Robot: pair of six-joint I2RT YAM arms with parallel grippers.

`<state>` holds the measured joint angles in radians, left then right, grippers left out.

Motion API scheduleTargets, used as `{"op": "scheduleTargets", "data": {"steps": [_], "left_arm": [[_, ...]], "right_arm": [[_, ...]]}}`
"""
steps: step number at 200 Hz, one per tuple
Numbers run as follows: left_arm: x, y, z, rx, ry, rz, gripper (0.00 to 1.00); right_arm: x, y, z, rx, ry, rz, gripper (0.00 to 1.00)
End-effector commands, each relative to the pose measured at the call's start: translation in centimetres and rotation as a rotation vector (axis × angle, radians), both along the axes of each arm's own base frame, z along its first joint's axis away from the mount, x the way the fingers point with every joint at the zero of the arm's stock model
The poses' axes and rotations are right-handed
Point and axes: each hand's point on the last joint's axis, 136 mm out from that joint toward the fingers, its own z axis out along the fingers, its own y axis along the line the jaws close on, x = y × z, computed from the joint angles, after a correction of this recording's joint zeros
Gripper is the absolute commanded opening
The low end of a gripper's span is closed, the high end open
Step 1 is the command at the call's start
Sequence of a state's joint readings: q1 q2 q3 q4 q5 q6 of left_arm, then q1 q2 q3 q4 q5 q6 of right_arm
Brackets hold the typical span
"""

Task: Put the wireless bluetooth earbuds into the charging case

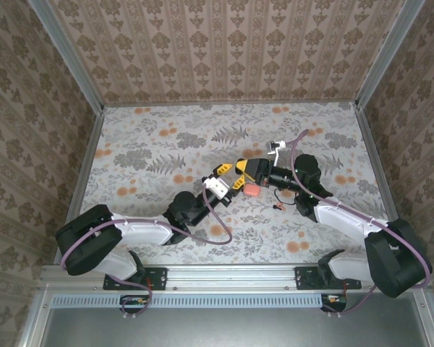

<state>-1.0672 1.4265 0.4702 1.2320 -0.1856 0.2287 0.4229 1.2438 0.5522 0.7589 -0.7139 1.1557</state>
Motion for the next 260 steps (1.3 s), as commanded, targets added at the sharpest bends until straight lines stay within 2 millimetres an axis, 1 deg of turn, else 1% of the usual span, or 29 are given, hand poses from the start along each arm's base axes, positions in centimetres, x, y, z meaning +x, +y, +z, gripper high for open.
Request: {"op": "scheduleTargets", "data": {"steps": [1,17,76,96,144,165,184,201,228,240,260], "left_arm": [[0.2,-0.1,1.9,-0.079,-0.003,0.011,0.45],[0.2,0.1,1.9,-0.093,-0.002,0.017,0.43],[0.6,-0.3,1.3,-0.091,0.021,0.022,0.43],[0.6,-0.2,1.3,-0.094,0.024,0.023,0.37],[0.4,-0.1,1.7,-0.103,0.021,0.014,0.27],[0.4,0.2,1.6,-0.103,0.027,0.018,0.23],[0.3,0.5,0.9,-0.094,0.04,0.009,0.21],[0.2,1.0,0.2,-0.088,0.068,-0.004,0.2],[0.1,1.6,-1.4,-0.05,0.15,-0.045,0.19],[-0.1,1.7,-2.4,-0.01,0.191,-0.078,0.19],[-0.7,1.8,-3.8,0.054,0.238,-0.128,0.18]], "right_arm": [[-0.6,-0.1,0.5,-0.001,-0.029,-0.001,0.47],[-0.8,0.0,0.5,-0.003,-0.03,0.0,0.47],[-1.4,0.1,0.9,-0.001,-0.041,0.007,0.47],[-1.5,0.2,0.9,-0.002,-0.041,0.012,0.47],[-1.8,0.3,0.7,-0.012,-0.044,0.017,0.48],[-1.6,0.0,0.2,-0.046,-0.047,-0.004,0.54],[-1.5,-0.7,-0.5,-0.12,-0.075,-0.03,0.7],[-1.6,-1.4,-0.5,-0.187,-0.124,-0.043,0.77],[-1.5,-3.0,-0.2,-0.289,-0.231,-0.072,0.79],[-1.7,-3.6,0.1,-0.345,-0.309,-0.077,0.78],[-2.5,-4.2,0.1,-0.462,-0.463,-0.056,0.71]]}}
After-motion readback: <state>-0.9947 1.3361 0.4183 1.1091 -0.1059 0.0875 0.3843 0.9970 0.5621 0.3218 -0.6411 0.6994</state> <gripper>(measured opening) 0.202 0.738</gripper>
